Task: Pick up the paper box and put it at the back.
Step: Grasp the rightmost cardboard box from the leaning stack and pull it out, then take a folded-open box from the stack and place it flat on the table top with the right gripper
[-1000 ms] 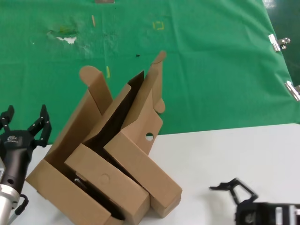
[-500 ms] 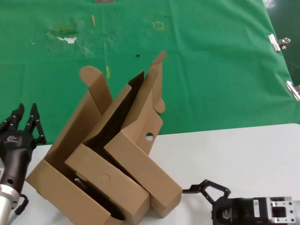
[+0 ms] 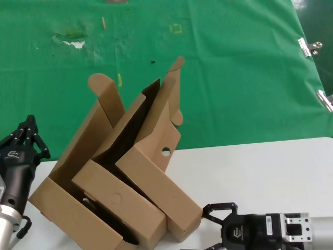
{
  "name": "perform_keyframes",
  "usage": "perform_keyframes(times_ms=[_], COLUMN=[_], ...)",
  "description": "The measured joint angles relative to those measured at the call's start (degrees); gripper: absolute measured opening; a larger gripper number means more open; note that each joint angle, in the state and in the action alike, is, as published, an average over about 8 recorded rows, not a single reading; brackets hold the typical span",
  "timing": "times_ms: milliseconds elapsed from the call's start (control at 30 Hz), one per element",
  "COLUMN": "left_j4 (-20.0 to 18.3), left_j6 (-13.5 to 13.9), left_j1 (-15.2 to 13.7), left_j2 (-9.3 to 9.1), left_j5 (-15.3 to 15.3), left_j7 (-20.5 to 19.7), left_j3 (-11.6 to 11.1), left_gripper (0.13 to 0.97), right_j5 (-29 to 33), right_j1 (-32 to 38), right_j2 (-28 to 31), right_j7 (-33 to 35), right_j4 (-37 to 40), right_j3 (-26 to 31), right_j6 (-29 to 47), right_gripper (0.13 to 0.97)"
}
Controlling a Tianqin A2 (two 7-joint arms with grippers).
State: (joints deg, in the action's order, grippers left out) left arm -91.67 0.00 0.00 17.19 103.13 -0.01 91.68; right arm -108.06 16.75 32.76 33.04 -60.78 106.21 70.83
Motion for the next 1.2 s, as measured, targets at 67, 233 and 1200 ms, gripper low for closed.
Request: perform_keyframes(times_ms=[67,233,1200], left_j4=[0.0,0.0,0.0], left_j6=[0.0,0.0,0.0], left_j1=[0.0,0.0,0.0], left_j2=[0.0,0.0,0.0], left_j5=[0.0,0.0,0.0], left_j7=[0.0,0.0,0.0], left_j3=[0.0,0.0,0.0], left_gripper=[0.145,0.142,0.14], right_j5=[0.1,0.1,12.0], right_j1=[0.0,-0.2,1.5], right_j2=[-0.2,-0.3,12.0], right_j7=[-0.3,-0.8,-30.3], right_j4=[-0.3,-1.1,-18.8], right_j3=[0.0,-0.1,-3.7], right_j6=[-0.2,-0.5,-22.1], right_gripper=[0.531,0.4,0.143])
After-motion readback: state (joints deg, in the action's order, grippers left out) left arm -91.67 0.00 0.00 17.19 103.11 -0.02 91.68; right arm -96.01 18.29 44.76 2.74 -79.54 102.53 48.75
